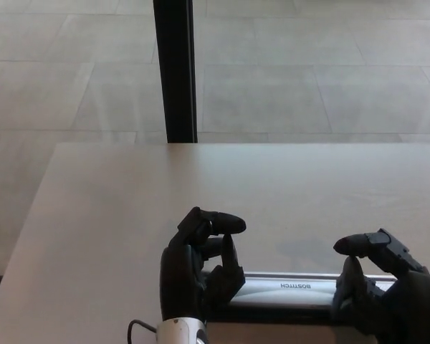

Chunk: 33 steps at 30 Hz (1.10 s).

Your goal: A hole pucnch is kept on the middle on the desk infront of the robot and the robot uses both its hands as fists to press on it and use it

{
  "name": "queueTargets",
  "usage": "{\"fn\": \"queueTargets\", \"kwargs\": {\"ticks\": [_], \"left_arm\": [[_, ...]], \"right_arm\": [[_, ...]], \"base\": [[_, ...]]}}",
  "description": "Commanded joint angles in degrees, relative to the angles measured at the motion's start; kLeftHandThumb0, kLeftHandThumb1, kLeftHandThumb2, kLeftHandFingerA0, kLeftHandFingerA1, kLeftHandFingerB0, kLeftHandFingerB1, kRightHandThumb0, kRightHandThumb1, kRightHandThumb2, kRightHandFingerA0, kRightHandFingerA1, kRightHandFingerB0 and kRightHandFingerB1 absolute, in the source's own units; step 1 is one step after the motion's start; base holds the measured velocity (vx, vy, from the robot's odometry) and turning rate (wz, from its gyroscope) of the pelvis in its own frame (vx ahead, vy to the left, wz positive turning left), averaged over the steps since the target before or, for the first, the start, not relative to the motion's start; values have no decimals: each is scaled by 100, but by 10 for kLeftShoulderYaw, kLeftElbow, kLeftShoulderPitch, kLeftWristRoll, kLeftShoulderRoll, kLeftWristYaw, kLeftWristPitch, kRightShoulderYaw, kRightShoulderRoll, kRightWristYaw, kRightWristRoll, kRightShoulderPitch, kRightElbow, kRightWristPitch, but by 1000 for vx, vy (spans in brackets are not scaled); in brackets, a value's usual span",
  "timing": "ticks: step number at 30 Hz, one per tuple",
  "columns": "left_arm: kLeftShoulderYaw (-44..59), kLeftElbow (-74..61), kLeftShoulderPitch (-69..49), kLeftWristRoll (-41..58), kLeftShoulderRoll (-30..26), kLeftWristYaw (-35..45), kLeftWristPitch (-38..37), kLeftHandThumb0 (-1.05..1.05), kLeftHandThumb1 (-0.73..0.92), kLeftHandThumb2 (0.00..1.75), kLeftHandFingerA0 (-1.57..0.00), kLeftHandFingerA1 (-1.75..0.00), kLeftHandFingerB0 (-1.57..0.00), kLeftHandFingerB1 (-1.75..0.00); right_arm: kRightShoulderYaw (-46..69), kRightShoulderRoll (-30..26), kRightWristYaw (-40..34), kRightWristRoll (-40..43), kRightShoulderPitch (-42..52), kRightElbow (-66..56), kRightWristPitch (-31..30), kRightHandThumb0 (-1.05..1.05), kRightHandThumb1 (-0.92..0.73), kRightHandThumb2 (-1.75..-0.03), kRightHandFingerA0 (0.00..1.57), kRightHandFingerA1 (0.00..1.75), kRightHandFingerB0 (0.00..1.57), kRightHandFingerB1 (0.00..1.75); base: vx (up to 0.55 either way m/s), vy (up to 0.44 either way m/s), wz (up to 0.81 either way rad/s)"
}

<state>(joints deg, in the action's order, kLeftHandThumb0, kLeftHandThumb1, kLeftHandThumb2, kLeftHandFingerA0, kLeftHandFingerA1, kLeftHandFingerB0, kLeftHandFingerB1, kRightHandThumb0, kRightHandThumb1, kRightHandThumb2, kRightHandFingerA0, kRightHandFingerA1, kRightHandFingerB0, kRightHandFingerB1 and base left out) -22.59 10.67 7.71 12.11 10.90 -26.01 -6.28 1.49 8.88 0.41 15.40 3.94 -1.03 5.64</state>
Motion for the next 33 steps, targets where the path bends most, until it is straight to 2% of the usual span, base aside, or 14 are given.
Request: {"fn": "queueTargets", "kwargs": {"ticks": [1, 5, 6, 7, 8, 10, 12, 16, 17, 18, 19, 23, 26, 33], "left_arm": [[-30, 125, -107, -60, 196, -149, -126, -29, 76, 91, -89, -175, -62, -152], [-39, 161, -87, -109, 188, -196, -144, -30, 75, 90, -91, -175, -65, -151], [-41, 172, -83, -116, 187, -203, -150, -29, 75, 91, -91, -175, -65, -150], [-46, 182, -76, -133, 182, -220, -150, -28, 75, 92, -90, -175, -66, -151], [-47, 189, -72, -138, 183, -225, -154, -29, 74, 93, -91, -175, -66, -152], [-43, 227, -55, -153, 190, -246, -190, -32, 71, 89, -91, -175, -69, -147], [-49, 250, -36, -172, 187, -273, -171, -32, 75, 86, -86, -175, -67, -151], [-51, 295, -13, -188, 183, -299, -178, -32, 78, 79, -83, -175, -66, -148], [-47, 305, -5, -186, 184, -305, -168, -34, 79, 77, -82, -175, -65, -155], [-50, 324, 7, -200, 178, -322, -164, -31, 77, 80, -83, -175, -66, -152], [-54, 349, 18, -213, 174, -343, -164, -32, 78, 79, -83, -175, -67, -150], [-62, 387, 35, -229, 167, -373, -140, -29, 83, 77, -77, -175, -61, -151], [-67, 401, 43, -234, 154, -366, -144, -27, 83, 77, -77, -175, -60, -148], [-60, 432, 61, -239, 155, -384, -167, -27, 80, 80, -80, -175, -64, -146]], "right_arm": [[43, 56, -73, -43, 47, 97, 141, -41, -68, -85, 104, 175, 77, 151], [51, 68, -85, -58, 40, 136, 177, -41, -66, -88, 105, 175, 77, 152], [54, 73, -88, -55, 38, 142, 179, -38, -62, -95, 126, 175, 81, 141], [54, 74, -92, -61, 35, 153, 187, -42, -65, -90, 106, 175, 78, 152], [56, 76, -95, -60, 32, 159, 191, -40, -63, -96, 107, 175, 85, 148], [58, 77, -102, -65, 23, 184, 211, -39, -64, -95, 106, 175, 83, 149], [61, 77, -104, -65, 9, 219, 237, -39, -62, -98, 108, 175, 83, 150], [67, 80, -109, -53, -7, 254, 247, -38, -62, -96, 106, 175, 83, 151], [68, 81, -117, -57, -15, 269, 253, -38, -62, -95, 106, 175, 84, 150], [68, 82, -133, -68, -20, 283, 259, -38, -60, -93, 123, 175, 77, 140], [71, 81, -135, -70, -26, 309, 278, -38, -60, -95, 103, 175, 83, 149], [79, 89, -161, -71, -46, 363, 306, -37, -58, -92, 98, 175, 82, 156], [73, 85, -192, -98, -58, 391, 317, -40, -56, -100, 98, 175, 79, 164], [78, 87, -196, -91, -71, 423, 348, -35, -59, -95, 97, 175, 81, 159]], "base": [[0, 0, 0], [0, 0, 0], [0, 0, 0], [0, 0, 0], [0, 0, 0], [0, 0, 0], [0, 0, 0], [0, 0, 0], [0, 0, 0], [0, 0, 0], [0, 0, 0], [0, 0, 0], [0, 0, 0], [0, 0, 0]]}}
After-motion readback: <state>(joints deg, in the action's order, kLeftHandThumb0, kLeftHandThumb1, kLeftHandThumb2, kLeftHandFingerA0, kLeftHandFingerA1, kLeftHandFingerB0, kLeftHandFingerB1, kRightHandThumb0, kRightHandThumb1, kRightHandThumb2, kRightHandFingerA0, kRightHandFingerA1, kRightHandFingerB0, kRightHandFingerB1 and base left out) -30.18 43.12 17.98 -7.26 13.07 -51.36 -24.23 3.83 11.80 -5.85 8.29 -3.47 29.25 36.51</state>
